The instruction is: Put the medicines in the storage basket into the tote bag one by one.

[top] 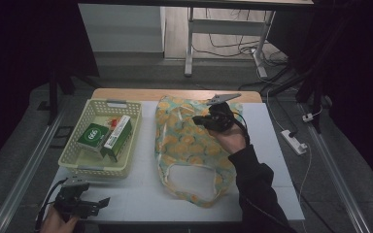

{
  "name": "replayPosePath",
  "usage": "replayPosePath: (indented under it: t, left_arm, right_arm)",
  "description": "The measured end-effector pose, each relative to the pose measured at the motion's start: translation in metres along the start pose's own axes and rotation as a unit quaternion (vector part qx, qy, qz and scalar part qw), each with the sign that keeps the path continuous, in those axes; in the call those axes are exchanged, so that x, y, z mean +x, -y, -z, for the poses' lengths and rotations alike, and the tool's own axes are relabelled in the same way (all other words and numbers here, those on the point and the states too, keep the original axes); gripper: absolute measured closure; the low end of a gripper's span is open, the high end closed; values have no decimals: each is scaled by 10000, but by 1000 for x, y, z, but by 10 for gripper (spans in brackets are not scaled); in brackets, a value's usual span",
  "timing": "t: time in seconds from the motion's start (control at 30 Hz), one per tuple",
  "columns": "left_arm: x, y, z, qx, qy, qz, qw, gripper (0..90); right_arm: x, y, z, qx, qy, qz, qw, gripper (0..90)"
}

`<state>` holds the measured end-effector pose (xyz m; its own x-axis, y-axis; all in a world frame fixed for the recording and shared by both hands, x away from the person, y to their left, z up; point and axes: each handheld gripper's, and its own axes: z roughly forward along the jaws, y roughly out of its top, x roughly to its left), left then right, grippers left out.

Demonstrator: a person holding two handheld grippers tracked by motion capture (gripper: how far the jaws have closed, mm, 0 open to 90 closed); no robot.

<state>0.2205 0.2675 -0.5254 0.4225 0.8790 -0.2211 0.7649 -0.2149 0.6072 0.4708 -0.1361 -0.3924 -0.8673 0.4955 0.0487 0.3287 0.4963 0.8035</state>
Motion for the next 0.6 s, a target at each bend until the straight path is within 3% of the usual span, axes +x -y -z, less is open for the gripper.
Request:
replayPosePath:
  t: [0.23, 0.33, 0.6]
  left_arm:
    - [3, 0, 2, -90, 137, 82, 9998, 16]
    - [4, -1, 5, -86, 46, 78, 9999, 16]
    - [6, -6, 19, -415, 196, -65, 9989, 16]
  right_arm:
    - [1, 1, 1, -45, -43, 9, 10000, 900]
    - [1, 1, 1, -54, -50, 2, 10000, 900]
    - [0, 3, 0, -27, -60, 8, 10000, 900]
